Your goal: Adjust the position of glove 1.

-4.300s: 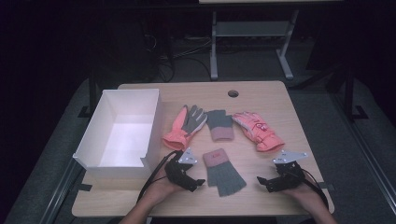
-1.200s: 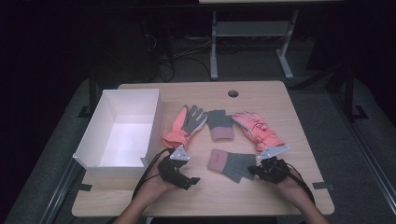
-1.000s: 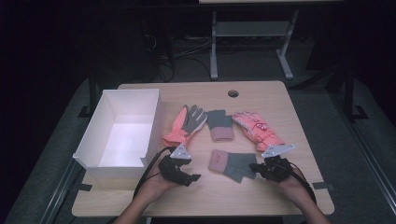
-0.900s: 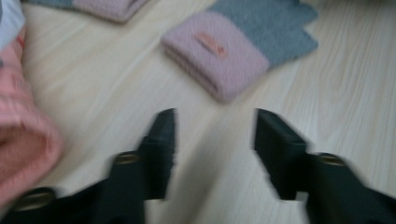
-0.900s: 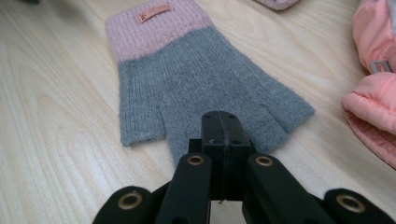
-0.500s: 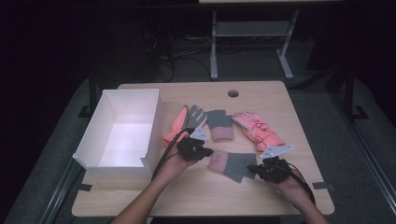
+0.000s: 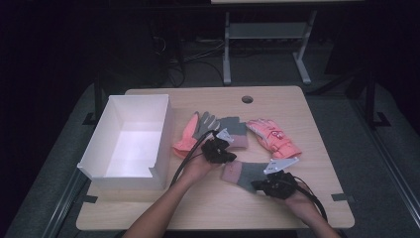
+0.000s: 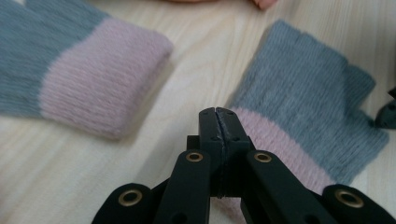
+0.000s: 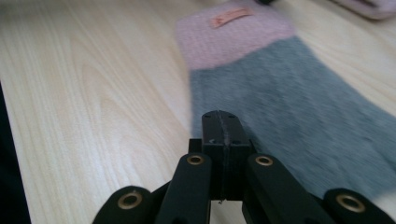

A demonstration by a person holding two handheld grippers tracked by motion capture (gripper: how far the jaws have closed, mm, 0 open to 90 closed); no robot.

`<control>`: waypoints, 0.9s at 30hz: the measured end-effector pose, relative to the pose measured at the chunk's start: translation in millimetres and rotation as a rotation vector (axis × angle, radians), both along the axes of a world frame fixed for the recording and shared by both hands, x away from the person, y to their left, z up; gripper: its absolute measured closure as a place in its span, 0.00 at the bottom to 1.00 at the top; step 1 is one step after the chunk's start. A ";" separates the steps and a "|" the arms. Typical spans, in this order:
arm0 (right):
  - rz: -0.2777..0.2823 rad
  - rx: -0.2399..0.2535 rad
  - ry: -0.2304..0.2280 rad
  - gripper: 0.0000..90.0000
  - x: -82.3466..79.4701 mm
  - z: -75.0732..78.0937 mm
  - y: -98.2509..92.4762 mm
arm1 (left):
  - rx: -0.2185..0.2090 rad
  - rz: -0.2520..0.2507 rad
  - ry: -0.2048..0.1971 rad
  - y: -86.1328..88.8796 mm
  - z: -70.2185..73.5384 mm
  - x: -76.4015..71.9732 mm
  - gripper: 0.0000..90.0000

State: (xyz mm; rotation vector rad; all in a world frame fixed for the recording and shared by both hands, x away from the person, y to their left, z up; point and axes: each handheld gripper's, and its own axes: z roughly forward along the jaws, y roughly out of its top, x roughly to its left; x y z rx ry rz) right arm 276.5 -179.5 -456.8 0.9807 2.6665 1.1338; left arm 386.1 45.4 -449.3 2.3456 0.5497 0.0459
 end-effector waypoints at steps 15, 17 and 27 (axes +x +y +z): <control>-0.022 -0.063 -0.012 1.00 14.8 -4.1 4.2 | 0.031 0.016 0.047 26.9 -0.3 -19.4 1.00; -0.036 -0.065 -0.018 1.00 19.1 -4.2 5.0 | 0.046 0.005 0.062 32.9 1.1 -24.4 1.00; -0.043 -0.067 -0.019 1.00 25.5 -4.2 7.6 | 0.013 -0.053 0.130 43.1 -0.4 -63.6 1.00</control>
